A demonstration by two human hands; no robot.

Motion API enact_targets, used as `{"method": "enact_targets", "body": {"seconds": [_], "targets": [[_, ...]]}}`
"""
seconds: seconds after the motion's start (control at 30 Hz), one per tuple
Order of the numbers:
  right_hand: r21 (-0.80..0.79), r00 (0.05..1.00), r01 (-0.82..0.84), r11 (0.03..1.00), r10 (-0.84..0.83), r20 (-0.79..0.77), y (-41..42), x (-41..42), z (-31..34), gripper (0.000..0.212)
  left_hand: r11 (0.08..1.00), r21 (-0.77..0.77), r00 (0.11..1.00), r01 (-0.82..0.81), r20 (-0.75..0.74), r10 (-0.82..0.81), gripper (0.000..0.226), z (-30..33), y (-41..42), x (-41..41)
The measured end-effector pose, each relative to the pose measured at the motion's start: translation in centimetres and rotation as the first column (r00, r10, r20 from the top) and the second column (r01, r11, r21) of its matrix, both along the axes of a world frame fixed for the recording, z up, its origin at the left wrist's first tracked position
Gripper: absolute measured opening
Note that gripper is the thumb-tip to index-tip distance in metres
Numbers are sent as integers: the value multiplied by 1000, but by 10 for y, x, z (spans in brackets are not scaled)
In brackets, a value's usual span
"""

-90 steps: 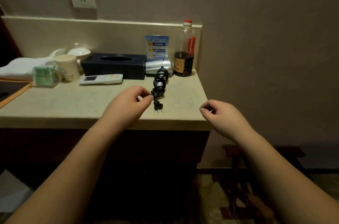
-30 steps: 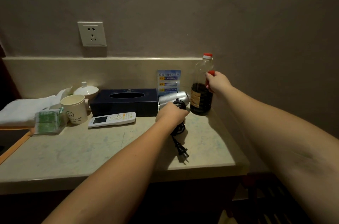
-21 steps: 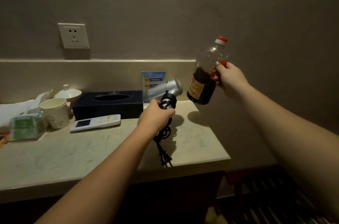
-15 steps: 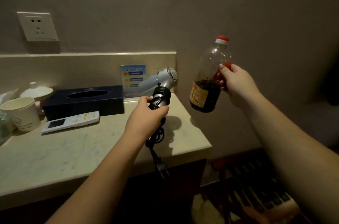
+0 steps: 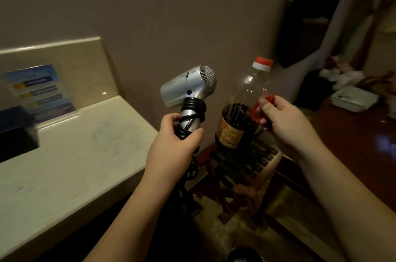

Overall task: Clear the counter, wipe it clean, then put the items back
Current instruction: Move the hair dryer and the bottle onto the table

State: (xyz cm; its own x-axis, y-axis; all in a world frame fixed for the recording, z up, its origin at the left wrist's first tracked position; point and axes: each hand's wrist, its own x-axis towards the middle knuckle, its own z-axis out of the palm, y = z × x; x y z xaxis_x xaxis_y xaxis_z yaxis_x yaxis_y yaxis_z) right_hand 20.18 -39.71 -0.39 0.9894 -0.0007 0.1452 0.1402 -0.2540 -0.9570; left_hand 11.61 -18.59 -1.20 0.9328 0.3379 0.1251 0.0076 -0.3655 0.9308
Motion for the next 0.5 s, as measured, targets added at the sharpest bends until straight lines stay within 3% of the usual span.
{"method": "enact_targets", "body": {"seconds": [0.3,0.5], "targets": [[-47,982,167,985,-170,-82,-121,-7,-74,15,969,109,968,224,-139,-208,38,-41,-96,55],[-15,969,180,984,-180,-170,-190,4,-106,16,933,189,939,305,-221,-263,37,-70,-167,103]]}}
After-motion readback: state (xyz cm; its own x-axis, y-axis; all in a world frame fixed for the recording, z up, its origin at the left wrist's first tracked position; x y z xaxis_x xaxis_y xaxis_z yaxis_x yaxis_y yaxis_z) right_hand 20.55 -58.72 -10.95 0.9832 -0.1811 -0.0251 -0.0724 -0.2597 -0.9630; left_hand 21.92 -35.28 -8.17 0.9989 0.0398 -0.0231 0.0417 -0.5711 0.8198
